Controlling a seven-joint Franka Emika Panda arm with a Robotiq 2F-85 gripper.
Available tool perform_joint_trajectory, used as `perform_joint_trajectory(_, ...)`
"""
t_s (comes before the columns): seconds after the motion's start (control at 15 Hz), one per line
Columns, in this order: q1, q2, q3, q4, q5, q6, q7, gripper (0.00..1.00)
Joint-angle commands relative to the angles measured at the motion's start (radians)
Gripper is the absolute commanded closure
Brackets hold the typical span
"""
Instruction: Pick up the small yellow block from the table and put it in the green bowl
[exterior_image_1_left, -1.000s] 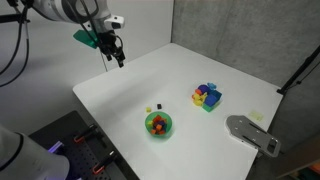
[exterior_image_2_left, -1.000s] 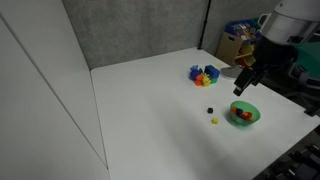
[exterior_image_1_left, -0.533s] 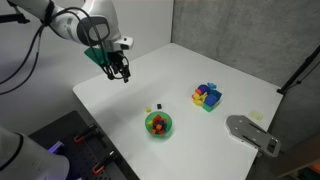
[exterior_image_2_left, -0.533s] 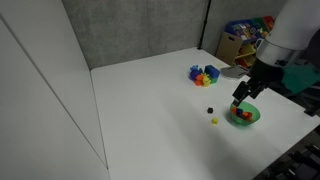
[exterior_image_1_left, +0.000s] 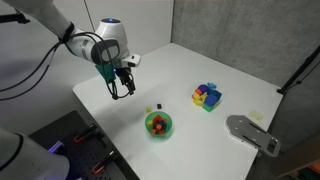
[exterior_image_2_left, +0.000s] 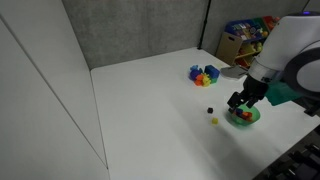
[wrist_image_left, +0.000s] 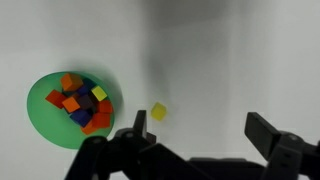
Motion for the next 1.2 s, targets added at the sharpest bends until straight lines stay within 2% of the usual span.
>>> perform_joint_trajectory(0.0,0.012,0.112,-0.030,0.045,-0.039,0.044,0.045,0.00)
perform_joint_trajectory(0.4,0.050,0.306,-0.082,0.159,-0.014,0.081,0.024,0.00)
perform_joint_trajectory(0.87,0.116,0.521,-0.129,0.371,-0.009,0.058,0.013,0.00)
perform_joint_trajectory(1.13,0.151,0.616,-0.165,0.452,-0.015,0.056,0.014,0.00)
